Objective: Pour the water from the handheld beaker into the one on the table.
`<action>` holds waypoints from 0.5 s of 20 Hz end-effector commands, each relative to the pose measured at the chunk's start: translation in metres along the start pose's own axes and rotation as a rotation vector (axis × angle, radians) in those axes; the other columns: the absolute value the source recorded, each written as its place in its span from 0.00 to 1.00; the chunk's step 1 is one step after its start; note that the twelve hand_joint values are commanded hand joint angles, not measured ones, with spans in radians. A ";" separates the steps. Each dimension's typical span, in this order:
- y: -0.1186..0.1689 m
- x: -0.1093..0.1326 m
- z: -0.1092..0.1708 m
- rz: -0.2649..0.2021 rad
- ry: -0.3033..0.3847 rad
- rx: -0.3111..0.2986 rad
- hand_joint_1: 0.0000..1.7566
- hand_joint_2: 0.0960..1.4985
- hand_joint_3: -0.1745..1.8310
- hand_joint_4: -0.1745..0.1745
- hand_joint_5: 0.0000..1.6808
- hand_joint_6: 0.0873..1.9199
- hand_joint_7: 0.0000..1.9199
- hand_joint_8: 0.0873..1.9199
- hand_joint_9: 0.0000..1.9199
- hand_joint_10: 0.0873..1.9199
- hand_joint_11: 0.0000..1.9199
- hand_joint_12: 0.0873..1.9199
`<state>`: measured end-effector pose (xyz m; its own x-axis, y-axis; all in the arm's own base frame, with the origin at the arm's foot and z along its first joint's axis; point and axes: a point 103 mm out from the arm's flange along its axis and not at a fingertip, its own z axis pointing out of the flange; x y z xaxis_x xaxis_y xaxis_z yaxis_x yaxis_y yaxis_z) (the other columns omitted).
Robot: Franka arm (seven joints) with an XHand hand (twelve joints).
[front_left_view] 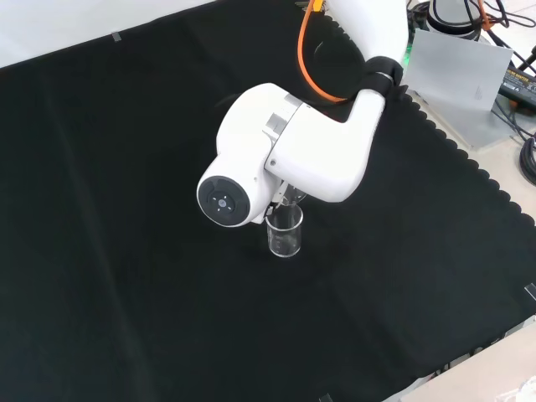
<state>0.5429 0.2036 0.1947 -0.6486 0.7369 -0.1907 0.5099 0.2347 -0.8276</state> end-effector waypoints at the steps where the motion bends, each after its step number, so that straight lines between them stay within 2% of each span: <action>1: -0.001 -0.002 0.002 -0.001 -0.002 0.003 0.74 0.31 0.59 0.00 0.67 0.53 0.62 0.52 0.81 0.49 0.63 0.44; 10: -0.002 -0.001 0.000 0.000 -0.002 -0.006 0.74 0.31 0.59 0.00 0.67 0.53 0.62 0.52 0.81 0.49 0.63 0.44</action>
<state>0.5426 0.2020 0.1957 -0.6511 0.7347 -0.1906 0.5091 0.2366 -0.8275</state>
